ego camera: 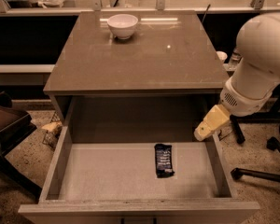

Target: Pick rxbar blueberry from top drawer and place on counter

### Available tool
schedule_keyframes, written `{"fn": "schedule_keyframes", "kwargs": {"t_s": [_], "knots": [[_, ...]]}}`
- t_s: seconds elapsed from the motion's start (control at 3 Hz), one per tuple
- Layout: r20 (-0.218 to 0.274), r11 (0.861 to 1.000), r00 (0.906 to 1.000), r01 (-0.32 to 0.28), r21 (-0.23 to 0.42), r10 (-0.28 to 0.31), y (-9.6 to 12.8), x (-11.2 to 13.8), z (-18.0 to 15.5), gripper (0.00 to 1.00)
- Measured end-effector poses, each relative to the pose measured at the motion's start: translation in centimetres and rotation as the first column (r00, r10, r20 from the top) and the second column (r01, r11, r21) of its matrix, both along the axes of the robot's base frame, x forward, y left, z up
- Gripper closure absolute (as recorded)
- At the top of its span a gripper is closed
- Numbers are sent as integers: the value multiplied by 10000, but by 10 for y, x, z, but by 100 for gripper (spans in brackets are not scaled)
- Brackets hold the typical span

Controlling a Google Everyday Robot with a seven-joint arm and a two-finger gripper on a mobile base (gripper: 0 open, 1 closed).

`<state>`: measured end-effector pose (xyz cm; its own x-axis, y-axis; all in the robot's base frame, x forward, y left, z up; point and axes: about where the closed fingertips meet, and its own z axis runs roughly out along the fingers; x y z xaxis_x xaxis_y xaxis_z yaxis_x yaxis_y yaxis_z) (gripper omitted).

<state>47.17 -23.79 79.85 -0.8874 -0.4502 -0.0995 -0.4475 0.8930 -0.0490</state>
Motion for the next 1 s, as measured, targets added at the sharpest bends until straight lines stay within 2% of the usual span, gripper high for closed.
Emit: {"fn": "schedule_keyframes", "kwargs": {"t_s": [0.33, 0.67, 1.0], "knots": [[-113, 9993, 9996, 246, 286, -243, 5, 1, -15, 0], [-392, 9919, 9951, 937, 854, -906, 26, 4, -48, 0], [-556, 9739, 9820, 1865, 1297, -1806, 54, 11, -77, 0]]}}
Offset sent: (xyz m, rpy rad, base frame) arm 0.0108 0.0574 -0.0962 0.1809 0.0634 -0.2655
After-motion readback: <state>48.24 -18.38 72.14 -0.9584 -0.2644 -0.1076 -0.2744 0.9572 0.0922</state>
